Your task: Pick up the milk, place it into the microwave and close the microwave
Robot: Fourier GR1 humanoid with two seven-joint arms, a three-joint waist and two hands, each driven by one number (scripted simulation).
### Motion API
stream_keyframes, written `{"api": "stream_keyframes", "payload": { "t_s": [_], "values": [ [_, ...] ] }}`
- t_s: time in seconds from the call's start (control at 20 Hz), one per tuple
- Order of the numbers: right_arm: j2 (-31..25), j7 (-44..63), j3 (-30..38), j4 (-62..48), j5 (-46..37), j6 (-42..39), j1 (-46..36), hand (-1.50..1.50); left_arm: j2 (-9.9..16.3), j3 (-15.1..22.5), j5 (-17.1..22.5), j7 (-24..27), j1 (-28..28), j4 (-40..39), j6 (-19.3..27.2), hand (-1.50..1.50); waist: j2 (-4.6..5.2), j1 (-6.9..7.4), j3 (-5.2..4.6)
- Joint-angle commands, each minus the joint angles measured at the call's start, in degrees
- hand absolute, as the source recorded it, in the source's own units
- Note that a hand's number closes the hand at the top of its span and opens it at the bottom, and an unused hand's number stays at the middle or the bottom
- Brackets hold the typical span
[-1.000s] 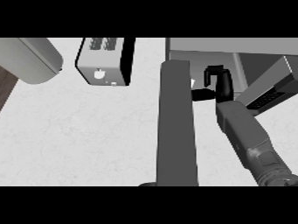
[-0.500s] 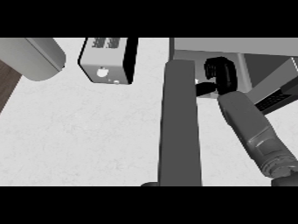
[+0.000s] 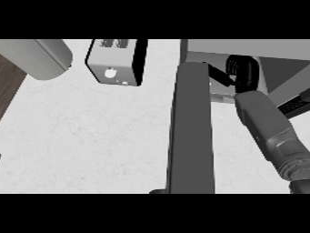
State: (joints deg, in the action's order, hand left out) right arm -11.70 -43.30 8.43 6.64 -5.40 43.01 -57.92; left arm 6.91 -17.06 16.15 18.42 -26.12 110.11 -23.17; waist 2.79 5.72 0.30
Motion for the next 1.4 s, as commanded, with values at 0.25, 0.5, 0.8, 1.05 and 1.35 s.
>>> {"api": "stream_keyframes", "payload": {
  "t_s": [0.25,0.5,0.8,1.05,1.35],
  "values": [
    [-2.14,-0.53,1.44,-1.63,0.50,1.24,1.91,1.50,0.38,-0.53,0.05,0.88,0.90,-1.71,-0.74,-1.50,0.69,1.76,0.04],
    [-3.27,1.96,0.25,-3.39,-1.16,4.52,1.02,1.50,0.44,0.69,-0.74,-1.35,2.60,-1.56,0.13,-1.50,0.79,1.79,0.04],
    [-3.15,1.52,-1.86,-4.27,-3.43,3.06,1.95,-1.50,-0.40,2.06,-2.23,-0.61,4.30,-4.10,0.28,-1.50,1.41,2.39,0.08],
    [-1.57,1.60,-1.62,-2.92,-3.42,6.87,1.18,-1.50,0.70,0.60,-2.44,-0.54,6.39,-5.25,1.01,-1.50,0.97,2.06,0.08],
    [0.01,3.05,-2.42,-3.02,-4.54,7.70,-0.54,-1.50,-0.14,2.19,-3.78,-0.20,7.35,-6.27,1.12,-1.50,0.95,2.65,0.06]
  ]
}}
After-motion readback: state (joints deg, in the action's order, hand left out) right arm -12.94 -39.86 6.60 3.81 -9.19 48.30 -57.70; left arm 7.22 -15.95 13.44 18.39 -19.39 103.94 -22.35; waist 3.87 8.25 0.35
